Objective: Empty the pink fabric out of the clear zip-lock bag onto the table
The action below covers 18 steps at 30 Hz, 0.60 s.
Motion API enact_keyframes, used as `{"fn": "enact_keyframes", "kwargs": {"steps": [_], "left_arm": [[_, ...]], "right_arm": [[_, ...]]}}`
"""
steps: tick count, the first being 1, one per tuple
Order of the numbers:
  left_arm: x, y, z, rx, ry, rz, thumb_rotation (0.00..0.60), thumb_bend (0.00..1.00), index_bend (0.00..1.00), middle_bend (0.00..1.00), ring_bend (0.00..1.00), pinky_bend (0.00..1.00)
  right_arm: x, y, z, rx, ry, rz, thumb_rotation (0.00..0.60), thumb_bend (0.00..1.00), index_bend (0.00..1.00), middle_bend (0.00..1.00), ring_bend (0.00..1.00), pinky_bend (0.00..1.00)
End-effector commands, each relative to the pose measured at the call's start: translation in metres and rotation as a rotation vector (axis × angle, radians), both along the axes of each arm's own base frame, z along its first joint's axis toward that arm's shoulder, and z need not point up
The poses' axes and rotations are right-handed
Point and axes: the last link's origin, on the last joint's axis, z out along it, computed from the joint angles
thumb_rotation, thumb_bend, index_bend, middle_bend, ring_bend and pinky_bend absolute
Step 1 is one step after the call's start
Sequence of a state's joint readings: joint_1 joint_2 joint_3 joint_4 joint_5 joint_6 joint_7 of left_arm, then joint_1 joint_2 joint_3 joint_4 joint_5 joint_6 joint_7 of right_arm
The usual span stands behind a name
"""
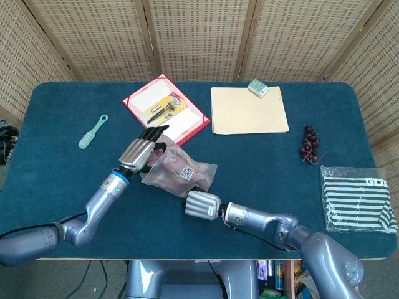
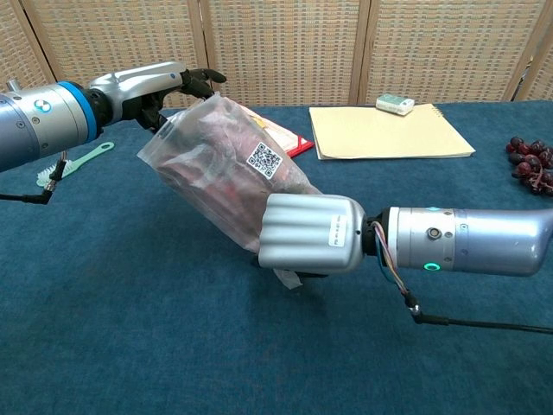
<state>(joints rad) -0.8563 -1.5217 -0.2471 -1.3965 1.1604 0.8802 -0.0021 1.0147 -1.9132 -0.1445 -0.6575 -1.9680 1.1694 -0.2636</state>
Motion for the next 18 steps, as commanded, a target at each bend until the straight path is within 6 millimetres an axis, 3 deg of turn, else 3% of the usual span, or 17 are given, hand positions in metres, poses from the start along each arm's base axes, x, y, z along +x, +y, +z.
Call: {"fn": "enact_keyframes", "kwargs": {"steps": [1,10,12,18], "left_arm": [[0.0,0.0,0.0,0.001,-0.001,0.001,0.6,0.57,0.69,0.0,0.0,0.0],[-0.004,0.005,0.005,0.027,-0.002,0.009,0.6,0.57,0.69,0.0,0.0,0.0],[-0.017,0.021,0.029,0.107,0.012,0.036,0.6,0.57,0.69,0.0,0.0,0.0],[-0.037,0.037,0.074,0.196,0.025,0.069,0.6,0.57,0.69,0.0,0.0,0.0]], "right_arm": [[-0.001,0.0,0.0,0.001,0.001,0.002,0.6,0.63,0.72,0.87,0.82,1.0],[-0.008,-0.002,0.007,-0.009,0.021,0.016,0.6,0.65,0.75,0.88,0.82,1.0],[-0.029,-0.014,0.028,-0.058,0.081,0.042,0.6,0.65,0.75,0.88,0.82,1.0],[-0.061,-0.029,0.075,-0.13,0.149,0.036,0.6,0.66,0.75,0.88,0.82,1.0]]}}
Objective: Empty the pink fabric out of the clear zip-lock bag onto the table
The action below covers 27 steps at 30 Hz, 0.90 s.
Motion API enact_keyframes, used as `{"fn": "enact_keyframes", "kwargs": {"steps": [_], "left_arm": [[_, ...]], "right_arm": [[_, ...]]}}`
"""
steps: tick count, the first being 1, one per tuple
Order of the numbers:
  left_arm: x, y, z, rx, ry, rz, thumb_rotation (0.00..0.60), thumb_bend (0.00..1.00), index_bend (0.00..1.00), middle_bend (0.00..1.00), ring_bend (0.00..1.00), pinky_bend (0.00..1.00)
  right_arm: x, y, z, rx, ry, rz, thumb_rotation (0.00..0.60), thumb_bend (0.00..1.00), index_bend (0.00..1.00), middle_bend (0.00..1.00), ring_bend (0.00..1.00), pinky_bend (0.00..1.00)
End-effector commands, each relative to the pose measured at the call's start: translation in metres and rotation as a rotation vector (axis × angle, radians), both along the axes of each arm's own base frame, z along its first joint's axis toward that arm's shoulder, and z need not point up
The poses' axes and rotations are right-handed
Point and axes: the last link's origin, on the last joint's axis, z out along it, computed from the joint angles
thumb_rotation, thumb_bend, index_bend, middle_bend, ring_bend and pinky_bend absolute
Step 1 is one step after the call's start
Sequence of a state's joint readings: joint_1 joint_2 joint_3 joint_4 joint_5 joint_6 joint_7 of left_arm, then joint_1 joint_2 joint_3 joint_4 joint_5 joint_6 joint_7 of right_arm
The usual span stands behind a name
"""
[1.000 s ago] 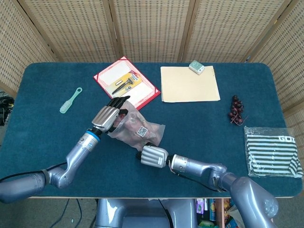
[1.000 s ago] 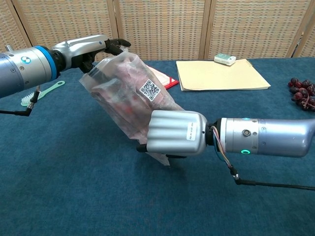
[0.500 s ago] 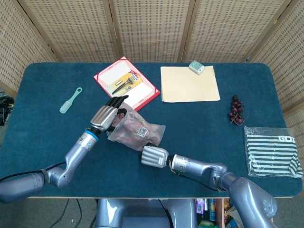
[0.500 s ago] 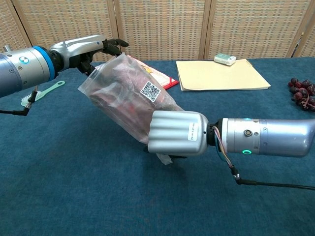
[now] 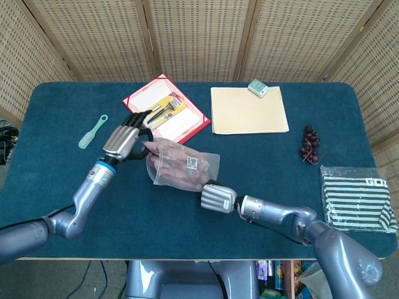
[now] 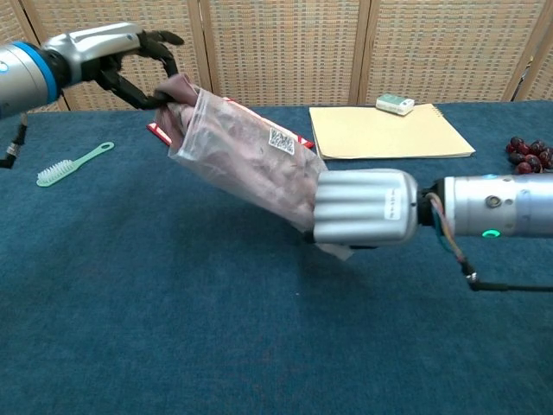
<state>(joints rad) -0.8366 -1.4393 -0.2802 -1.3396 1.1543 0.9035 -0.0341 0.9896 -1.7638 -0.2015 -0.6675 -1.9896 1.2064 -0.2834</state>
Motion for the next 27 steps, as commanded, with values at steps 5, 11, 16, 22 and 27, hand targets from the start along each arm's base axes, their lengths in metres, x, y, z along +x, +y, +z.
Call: {"fn": "enact_keyframes", "kwargs": {"steps": [5,11,16,22,27], "left_arm": [[-0.035,0.017,0.068,0.144,0.025,0.06,0.6,0.57,0.69,0.0,0.0,0.0],[-0.078,0.018,0.108,0.217,0.087,0.138,0.6,0.57,0.69,0.0,0.0,0.0],[-0.103,0.014,0.11,0.206,0.085,0.19,0.6,0.57,0.69,0.0,0.0,0.0],[-0.117,0.007,0.102,0.153,0.084,0.215,0.6,0.18,0.06,0.0,0.0,0.0],[-0.12,-0.004,0.106,0.147,0.1,0.194,0.6,0.03,0.0,0.0,0.0,0.0]], "right_arm": [[-0.05,-0.013,0.063,-0.113,0.094,-0.039,0.6,0.66,0.75,0.88,0.82,1.0],[-0.092,-0.017,0.1,-0.199,0.153,-0.121,0.6,0.66,0.75,0.88,0.82,1.0],[-0.109,-0.015,0.107,-0.224,0.17,-0.159,0.6,0.66,0.75,0.88,0.82,1.0],[-0.114,-0.011,0.106,-0.236,0.15,-0.171,0.6,0.45,0.55,0.66,0.72,0.83],[-0.124,-0.008,0.109,-0.382,0.048,-0.333,0.6,0.0,0.0,0.0,0.0,0.01]]}}
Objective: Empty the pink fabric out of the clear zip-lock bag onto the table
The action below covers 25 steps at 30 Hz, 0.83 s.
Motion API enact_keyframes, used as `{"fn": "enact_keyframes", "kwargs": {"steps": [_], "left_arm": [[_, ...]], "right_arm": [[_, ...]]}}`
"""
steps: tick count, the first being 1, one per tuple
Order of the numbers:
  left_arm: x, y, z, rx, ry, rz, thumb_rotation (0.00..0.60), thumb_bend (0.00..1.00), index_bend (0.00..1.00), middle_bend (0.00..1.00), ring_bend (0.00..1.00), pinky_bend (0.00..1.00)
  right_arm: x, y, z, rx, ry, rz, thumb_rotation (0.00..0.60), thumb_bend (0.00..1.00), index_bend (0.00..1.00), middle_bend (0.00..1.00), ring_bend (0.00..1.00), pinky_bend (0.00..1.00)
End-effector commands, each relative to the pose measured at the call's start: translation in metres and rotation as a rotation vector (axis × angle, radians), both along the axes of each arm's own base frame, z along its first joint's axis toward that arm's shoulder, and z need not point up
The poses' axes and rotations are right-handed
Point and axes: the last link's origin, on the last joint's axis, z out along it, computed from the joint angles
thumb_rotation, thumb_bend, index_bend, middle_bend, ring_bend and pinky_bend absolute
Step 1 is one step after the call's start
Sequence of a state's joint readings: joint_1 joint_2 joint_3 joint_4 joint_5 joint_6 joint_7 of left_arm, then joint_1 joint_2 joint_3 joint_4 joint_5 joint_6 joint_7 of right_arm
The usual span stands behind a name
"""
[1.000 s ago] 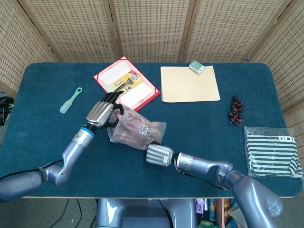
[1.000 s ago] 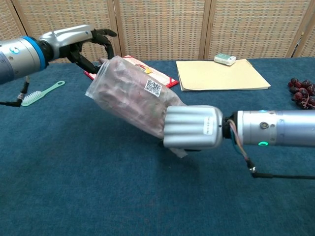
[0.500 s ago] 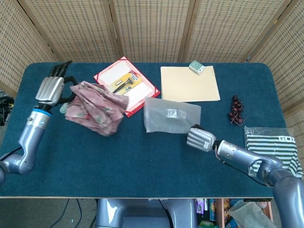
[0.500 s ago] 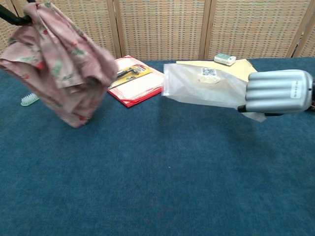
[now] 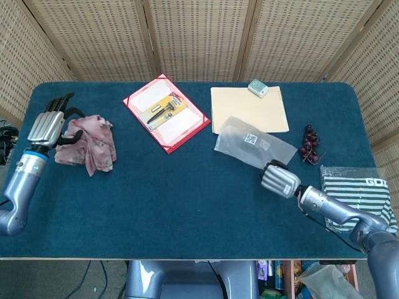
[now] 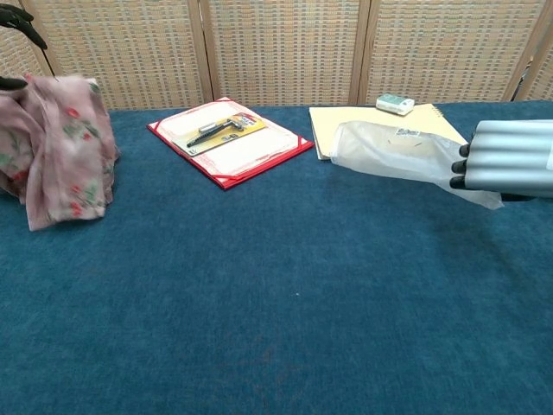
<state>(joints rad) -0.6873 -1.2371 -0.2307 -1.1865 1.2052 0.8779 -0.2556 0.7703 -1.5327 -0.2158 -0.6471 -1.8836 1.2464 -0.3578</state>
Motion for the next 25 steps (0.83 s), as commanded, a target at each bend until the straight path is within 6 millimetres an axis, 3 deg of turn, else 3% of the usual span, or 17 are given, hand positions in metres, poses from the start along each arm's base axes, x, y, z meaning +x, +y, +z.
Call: {"fn": "enact_keyframes", "kwargs": {"steps": [1,7,8,12,20,25], "left_arm": [[-0.001,-0.012,0.009,0.026,0.0,-0.031,0.6,0.03,0.0,0.0,0.0,0.0],[-0.003,-0.06,0.03,0.11,0.011,-0.093,0.6,0.02,0.0,0.0,0.0,0.0],[-0.008,-0.075,0.035,0.141,0.016,-0.092,0.6,0.02,0.0,0.0,0.0,0.0],[-0.016,-0.105,0.037,0.201,0.037,-0.085,0.6,0.02,0.0,0.0,0.0,0.0],[-0.044,-0.184,0.015,0.229,0.119,0.027,0.6,0.02,0.0,0.0,0.0,0.0],[-0.051,-0.215,0.0,0.191,0.096,0.084,0.6,0.02,0.0,0.0,0.0,0.0]], "right_arm": [[-0.004,0.009,0.002,-0.122,-0.152,-0.145,0.6,0.0,0.0,0.0,0.0,0.0],[0.006,0.049,0.027,-0.165,-0.429,-0.285,0.6,0.0,0.0,0.0,0.0,0.0],[0.008,0.059,0.035,-0.179,-0.535,-0.338,0.6,0.0,0.0,0.0,0.0,0.0],[0.01,0.079,0.045,-0.191,-0.684,-0.44,0.6,0.0,0.0,0.0,0.0,0.0],[-0.011,0.129,0.061,-0.265,-0.946,-0.656,0.6,0.0,0.0,0.0,0.0,0.0],[-0.021,0.15,0.062,-0.245,-1.001,-0.684,0.6,0.0,0.0,0.0,0.0,0.0]]}}
